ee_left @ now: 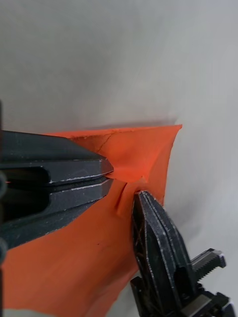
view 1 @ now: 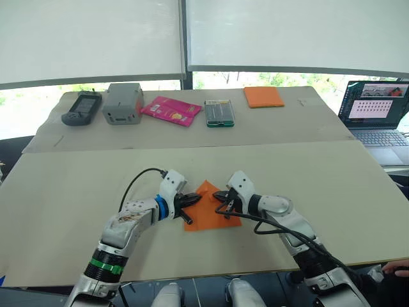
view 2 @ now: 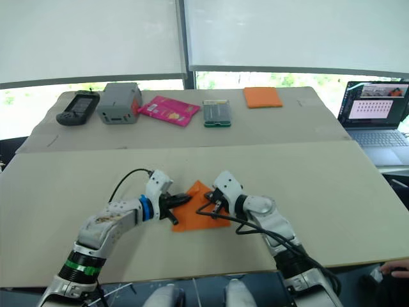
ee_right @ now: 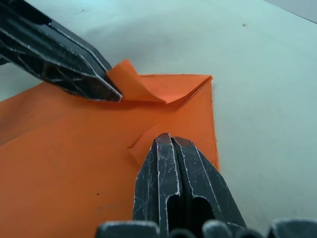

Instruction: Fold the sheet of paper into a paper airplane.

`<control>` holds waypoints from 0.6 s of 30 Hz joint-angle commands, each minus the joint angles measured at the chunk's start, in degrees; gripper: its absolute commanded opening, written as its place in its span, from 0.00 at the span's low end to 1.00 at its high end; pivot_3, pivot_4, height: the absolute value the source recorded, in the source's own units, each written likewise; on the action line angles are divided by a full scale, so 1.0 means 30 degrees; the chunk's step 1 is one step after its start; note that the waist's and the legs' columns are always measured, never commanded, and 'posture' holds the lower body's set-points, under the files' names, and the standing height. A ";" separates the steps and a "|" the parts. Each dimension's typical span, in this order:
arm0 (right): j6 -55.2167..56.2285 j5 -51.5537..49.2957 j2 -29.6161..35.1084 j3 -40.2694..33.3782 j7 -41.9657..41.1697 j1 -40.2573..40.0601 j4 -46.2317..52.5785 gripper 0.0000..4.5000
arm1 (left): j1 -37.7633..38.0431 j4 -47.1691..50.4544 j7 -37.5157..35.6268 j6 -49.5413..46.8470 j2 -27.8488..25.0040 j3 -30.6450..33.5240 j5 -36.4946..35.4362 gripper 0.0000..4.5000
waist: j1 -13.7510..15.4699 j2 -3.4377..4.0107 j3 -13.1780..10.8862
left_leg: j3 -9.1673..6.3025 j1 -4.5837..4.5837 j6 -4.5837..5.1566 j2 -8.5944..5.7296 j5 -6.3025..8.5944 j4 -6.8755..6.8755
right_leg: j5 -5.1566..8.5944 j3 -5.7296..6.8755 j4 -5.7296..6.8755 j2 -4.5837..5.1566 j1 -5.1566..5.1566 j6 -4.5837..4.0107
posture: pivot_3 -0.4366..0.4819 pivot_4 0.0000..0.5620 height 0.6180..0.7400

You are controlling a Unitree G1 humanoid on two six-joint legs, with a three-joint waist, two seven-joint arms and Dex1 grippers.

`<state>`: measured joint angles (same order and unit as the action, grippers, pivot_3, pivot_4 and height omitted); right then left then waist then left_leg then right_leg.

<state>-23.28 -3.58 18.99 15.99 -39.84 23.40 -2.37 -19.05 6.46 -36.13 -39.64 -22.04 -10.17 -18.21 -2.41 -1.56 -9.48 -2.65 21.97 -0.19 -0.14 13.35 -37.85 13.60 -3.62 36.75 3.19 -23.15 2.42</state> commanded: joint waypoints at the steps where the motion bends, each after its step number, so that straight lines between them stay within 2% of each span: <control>1: -0.0824 -0.0309 -0.0050 -0.0292 0.0038 -0.0004 0.0582 0.00 | 0.0233 -0.0085 0.0261 0.0619 0.0339 -0.0645 0.0634 0.00 | 0.0017 0.0000 0.0000 | -0.0001 0.0003 0.0000 0.0000 0.0000 0.0000 | 0.0000 0.0000 0.0000 -0.0001 -0.0001 0.0000 | 0.48 0.27 1.00; 9: -0.0462 -0.1128 -0.0419 -0.1080 -0.0469 0.1654 0.0321 0.00 | 0.0225 -0.0645 0.0057 0.1410 0.0012 -0.0953 0.1587 0.00 | 0.0070 0.0001 -0.0004 | 0.0002 0.0016 0.0002 -0.0005 -0.0001 0.0000 | 0.0002 0.0001 -0.0006 0.0007 -0.0009 0.0005 | 0.48 0.27 1.00; 18: 0.1773 -0.0416 -0.0414 -0.0114 -0.2436 0.4290 -0.4404 0.00 | -0.0216 -0.1336 -0.0103 0.2135 0.0066 -0.1318 0.2314 0.00 | 0.0123 0.0001 -0.0003 | 0.0007 0.0013 0.0003 -0.0011 -0.0002 0.0000 | -0.0001 0.0010 -0.0008 0.0010 -0.0001 0.0001 | 0.48 0.27 1.00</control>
<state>-20.97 -5.04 17.70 15.64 -45.86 34.56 -14.35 -19.52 3.80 -36.96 -32.92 -21.96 -13.01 -12.97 -2.05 -1.55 -9.49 -2.61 22.01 -0.18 -0.17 13.34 -37.85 13.59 -3.60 36.73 3.23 -23.17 2.42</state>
